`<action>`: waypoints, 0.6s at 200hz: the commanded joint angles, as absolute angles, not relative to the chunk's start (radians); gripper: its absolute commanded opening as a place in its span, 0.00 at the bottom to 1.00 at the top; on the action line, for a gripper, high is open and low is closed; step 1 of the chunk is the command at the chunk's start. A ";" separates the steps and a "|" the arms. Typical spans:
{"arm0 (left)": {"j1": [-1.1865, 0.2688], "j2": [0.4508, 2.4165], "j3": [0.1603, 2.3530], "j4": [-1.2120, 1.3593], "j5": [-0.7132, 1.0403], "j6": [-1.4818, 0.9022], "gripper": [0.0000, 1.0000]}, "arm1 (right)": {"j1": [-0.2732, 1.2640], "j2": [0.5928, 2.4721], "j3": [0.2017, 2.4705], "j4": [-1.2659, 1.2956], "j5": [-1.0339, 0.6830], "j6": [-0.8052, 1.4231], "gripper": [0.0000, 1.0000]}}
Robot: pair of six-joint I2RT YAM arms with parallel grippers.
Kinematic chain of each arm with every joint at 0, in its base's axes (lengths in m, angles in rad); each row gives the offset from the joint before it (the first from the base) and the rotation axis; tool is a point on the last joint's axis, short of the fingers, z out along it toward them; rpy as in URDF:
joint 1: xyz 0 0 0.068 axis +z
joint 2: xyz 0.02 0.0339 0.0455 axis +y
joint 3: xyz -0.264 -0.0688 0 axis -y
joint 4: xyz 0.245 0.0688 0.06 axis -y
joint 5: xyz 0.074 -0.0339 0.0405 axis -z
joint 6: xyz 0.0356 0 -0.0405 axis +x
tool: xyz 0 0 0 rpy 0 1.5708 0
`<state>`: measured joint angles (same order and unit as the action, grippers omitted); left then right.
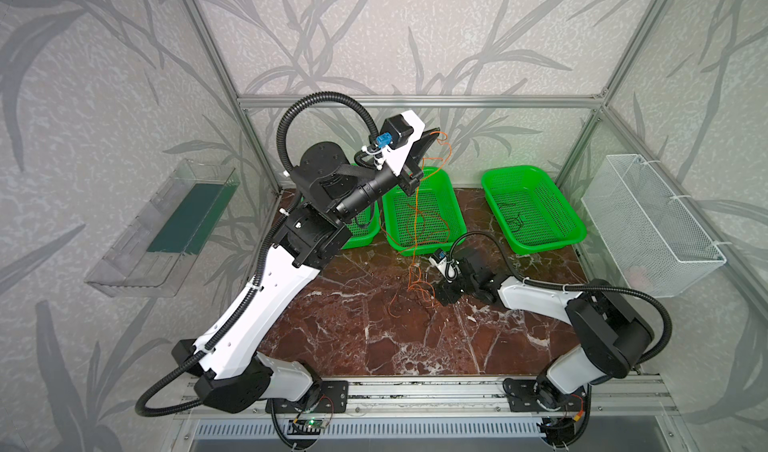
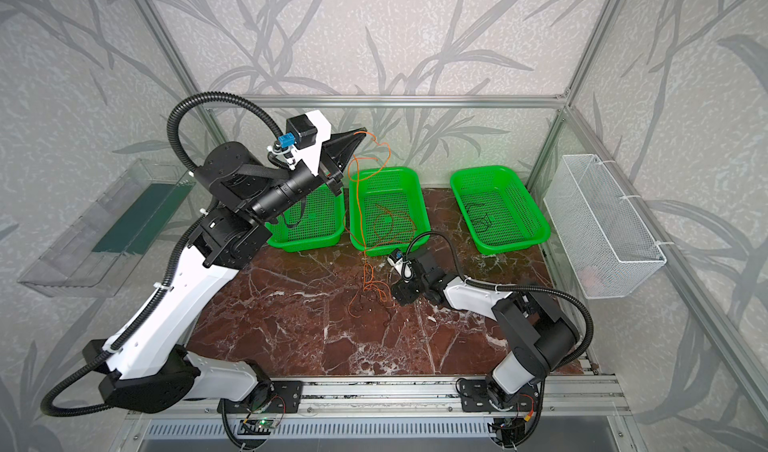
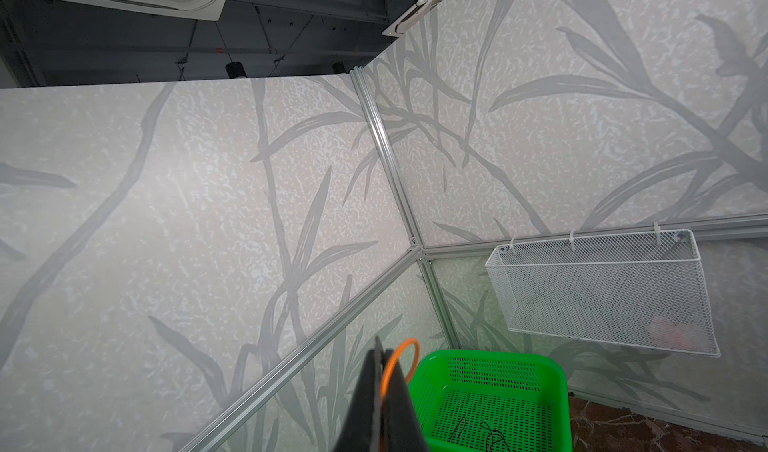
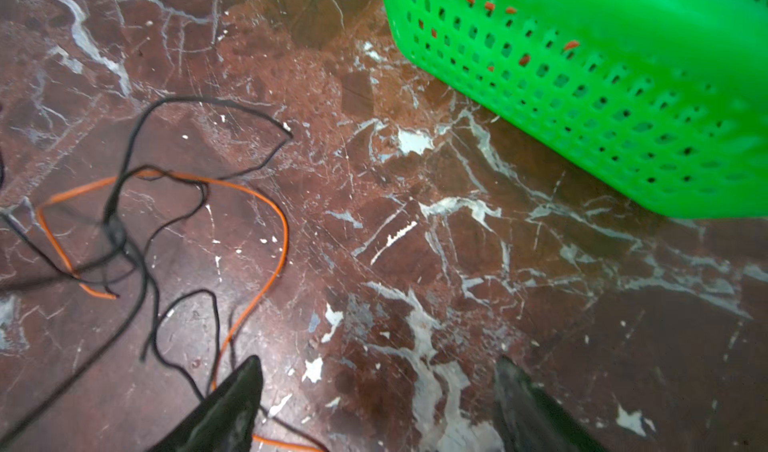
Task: Untangle the cables
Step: 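Raise the orange cable high with the left gripper, untangling it from the pile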
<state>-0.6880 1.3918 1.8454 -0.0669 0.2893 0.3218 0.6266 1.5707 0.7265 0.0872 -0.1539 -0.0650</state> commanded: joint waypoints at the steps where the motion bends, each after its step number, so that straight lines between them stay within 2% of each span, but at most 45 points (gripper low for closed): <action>1: -0.675 1.394 1.880 -0.089 0.303 0.342 0.00 | 0.604 1.463 0.685 0.119 -0.125 -0.084 0.90; 12: -0.674 1.390 1.870 -0.101 0.314 0.339 0.00 | 0.603 1.394 0.668 0.138 -0.139 -0.105 0.92; 63: -0.675 1.380 1.829 -0.086 0.334 0.319 0.00 | 0.619 1.162 0.664 0.258 -0.438 -0.150 0.95; 88: -0.675 1.388 1.835 -0.092 0.347 0.316 0.00 | 0.670 1.193 0.727 0.326 -0.495 -0.140 0.95; 120: -0.676 1.406 1.848 -0.089 0.361 0.297 0.00 | 0.725 1.319 0.851 0.374 -0.471 -0.132 0.92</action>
<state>-0.6777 1.3956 1.8313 -0.0994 0.3317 0.3130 0.6964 1.2446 0.7681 0.2871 -0.4324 -0.1326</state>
